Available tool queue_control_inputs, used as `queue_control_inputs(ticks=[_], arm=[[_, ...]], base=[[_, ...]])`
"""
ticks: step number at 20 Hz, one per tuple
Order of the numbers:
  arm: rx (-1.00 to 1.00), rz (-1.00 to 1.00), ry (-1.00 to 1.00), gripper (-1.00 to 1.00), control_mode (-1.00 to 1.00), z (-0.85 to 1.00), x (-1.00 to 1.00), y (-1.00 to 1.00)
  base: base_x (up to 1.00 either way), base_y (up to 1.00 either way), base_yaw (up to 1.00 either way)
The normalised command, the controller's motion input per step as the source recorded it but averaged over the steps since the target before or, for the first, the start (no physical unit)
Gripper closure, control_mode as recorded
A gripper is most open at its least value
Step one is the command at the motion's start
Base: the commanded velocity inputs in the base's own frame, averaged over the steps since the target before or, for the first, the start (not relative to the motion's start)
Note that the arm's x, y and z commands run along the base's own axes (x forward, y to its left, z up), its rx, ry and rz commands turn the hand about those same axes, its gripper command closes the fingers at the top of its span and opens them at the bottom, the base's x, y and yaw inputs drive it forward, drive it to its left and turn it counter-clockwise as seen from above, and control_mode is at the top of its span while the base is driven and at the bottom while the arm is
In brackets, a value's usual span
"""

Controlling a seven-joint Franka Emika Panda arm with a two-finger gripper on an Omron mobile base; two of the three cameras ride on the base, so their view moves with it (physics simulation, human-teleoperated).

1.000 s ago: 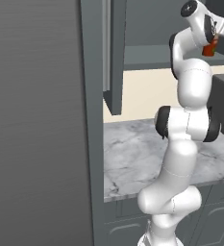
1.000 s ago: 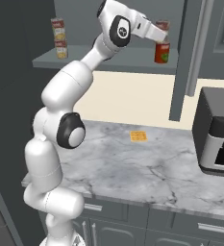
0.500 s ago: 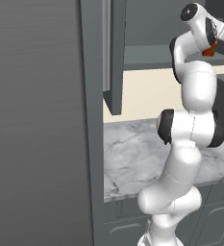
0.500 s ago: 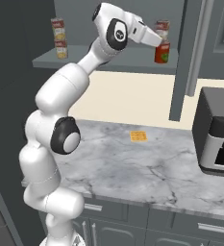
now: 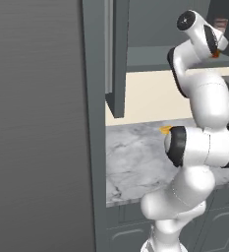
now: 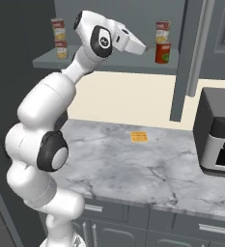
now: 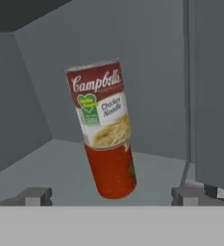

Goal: Stack two cans on top of the other two cans in the cabinet.

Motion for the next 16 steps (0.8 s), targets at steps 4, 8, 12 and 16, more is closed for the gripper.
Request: queue_control_inputs(ticks=[4,8,12,16], arm=[[0.00,0.40,0.00,-1.00,-1.00,-0.08,-0.59,0.36],[0.00,0.41,0.07,-1.00,-1.00,-0.06,-0.64,0.32],[-0.01,0.43,0.08,-1.00,-1.00,-0.13,-0.62,0.35],[0.00,0.30,0.08,-1.00,-1.00,-0.12,-0.69,0.43]], base=[[0.00,0.00,0.00],[0.00,0.00,0.00],[0.00,0.00,0.00],[0.00,0.00,0.00]])
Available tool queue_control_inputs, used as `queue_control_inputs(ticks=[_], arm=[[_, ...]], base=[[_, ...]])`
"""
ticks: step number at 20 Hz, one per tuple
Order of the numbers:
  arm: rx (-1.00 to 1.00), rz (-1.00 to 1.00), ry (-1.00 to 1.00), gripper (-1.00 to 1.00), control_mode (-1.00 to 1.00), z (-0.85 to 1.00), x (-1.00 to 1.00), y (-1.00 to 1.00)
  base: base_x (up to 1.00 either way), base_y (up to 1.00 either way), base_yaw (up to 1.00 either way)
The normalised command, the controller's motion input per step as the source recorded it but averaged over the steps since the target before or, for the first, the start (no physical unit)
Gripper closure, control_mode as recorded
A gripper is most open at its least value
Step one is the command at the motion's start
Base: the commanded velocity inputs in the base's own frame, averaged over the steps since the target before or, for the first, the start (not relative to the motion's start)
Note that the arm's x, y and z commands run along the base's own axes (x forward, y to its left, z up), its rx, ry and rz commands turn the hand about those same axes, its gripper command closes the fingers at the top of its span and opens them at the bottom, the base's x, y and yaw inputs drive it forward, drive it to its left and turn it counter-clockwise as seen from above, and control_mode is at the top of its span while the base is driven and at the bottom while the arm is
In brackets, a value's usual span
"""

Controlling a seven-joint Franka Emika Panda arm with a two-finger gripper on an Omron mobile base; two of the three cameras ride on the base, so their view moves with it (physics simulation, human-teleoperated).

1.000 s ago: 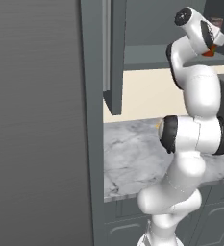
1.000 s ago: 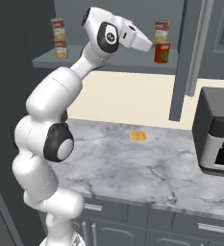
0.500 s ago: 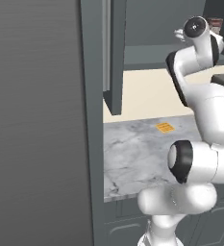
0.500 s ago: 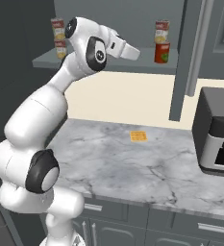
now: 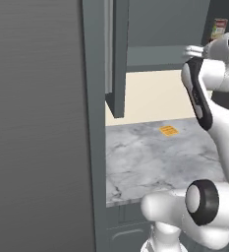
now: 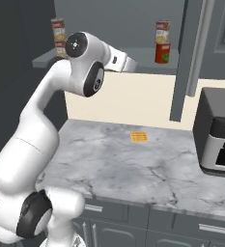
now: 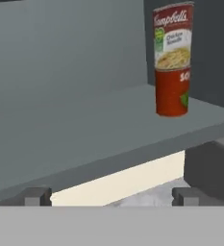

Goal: Stack two cans on top of the other two cans in the cabinet.

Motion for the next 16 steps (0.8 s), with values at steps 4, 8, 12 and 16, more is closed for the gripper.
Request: queue_control_inputs(ticks=[4,8,12,16], arm=[[0.00,0.26,0.03,-1.00,-1.00,-0.18,-0.72,0.50],[0.00,0.24,0.00,-1.00,-1.00,-0.27,-0.69,0.49],[0.00,0.12,0.07,-1.00,-1.00,-0.36,-0.61,0.55],[0.00,0.08,0.10,-1.00,-1.00,-0.41,-0.61,0.49]], base=[[0.00,0.00,0.00],[0.00,0.00,0.00],[0.00,0.00,0.00],[0.00,0.00,0.00]])
